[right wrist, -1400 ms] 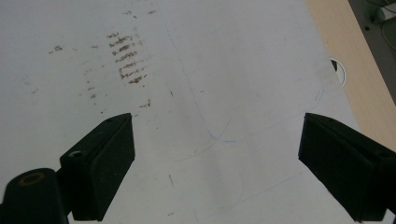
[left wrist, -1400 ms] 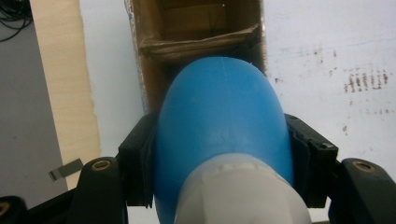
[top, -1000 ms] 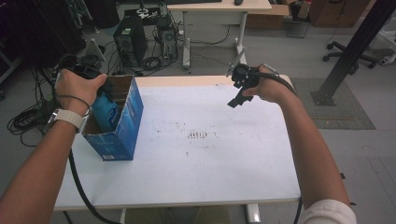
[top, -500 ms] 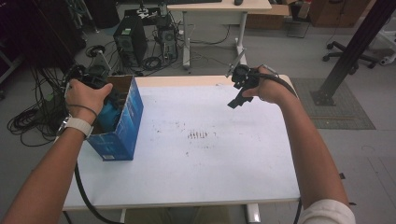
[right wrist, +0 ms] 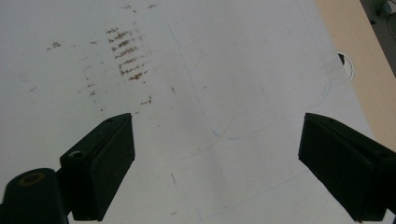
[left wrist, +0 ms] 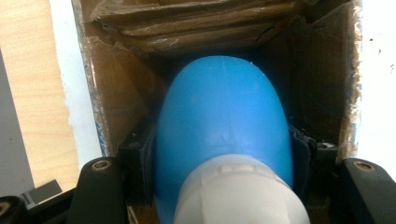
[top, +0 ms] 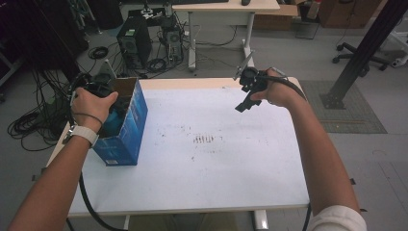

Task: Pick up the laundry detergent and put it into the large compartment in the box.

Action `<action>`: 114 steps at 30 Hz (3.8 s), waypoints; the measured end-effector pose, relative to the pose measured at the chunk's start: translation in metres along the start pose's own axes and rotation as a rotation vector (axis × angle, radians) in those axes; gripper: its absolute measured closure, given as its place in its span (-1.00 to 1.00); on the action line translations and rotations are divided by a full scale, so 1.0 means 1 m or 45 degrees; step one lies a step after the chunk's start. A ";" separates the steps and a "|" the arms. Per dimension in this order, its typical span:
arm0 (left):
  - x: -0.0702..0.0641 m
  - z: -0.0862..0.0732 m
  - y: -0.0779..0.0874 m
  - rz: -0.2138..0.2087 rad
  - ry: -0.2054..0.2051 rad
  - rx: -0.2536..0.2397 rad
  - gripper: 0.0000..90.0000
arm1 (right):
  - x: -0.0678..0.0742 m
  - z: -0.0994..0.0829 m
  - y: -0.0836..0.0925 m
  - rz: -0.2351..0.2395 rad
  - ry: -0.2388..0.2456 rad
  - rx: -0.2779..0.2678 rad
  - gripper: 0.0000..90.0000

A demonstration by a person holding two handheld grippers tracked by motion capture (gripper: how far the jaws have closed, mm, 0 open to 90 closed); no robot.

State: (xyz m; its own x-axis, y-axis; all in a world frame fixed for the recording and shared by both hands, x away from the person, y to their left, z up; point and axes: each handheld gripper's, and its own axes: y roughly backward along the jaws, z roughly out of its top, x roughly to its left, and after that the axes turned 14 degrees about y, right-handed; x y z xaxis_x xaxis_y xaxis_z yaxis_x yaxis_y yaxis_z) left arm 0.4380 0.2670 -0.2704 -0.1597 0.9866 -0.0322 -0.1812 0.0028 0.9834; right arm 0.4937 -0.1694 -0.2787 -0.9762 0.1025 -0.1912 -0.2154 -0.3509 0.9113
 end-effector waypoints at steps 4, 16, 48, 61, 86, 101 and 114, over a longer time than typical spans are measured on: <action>0.001 0.000 -0.004 -0.003 0.002 0.002 -0.17 | 0.001 0.000 0.000 0.002 0.002 -0.001 -0.76; 0.005 0.000 -0.008 -0.001 -0.005 0.009 -0.17 | 0.000 0.000 -0.003 0.003 0.001 0.000 -0.76; 0.007 0.003 -0.012 -0.009 -0.029 0.041 -0.40 | 0.003 -0.004 -0.003 0.011 -0.007 -0.002 -0.76; 0.003 0.001 -0.011 0.006 -0.068 0.043 -0.47 | 0.005 -0.004 -0.001 0.011 -0.008 -0.005 -0.76; 0.002 -0.001 0.001 -0.001 -0.077 0.047 -0.49 | 0.007 -0.006 0.000 0.013 -0.014 -0.019 -0.77; 0.003 -0.003 0.023 -0.005 -0.079 0.024 -0.73 | 0.011 -0.004 0.002 0.015 -0.006 -0.026 -0.77; 0.001 -0.008 0.047 -0.026 -0.104 -0.023 -0.76 | 0.012 -0.007 0.008 0.002 -0.010 -0.031 -0.77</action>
State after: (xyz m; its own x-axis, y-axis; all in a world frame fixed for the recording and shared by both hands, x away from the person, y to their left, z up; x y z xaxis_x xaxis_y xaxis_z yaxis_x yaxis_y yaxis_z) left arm 0.4220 0.2670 -0.2254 -0.0762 0.9964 -0.0369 -0.2014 0.0208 0.9793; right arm 0.4797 -0.1772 -0.2760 -0.9763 0.1091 -0.1870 -0.2146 -0.3735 0.9024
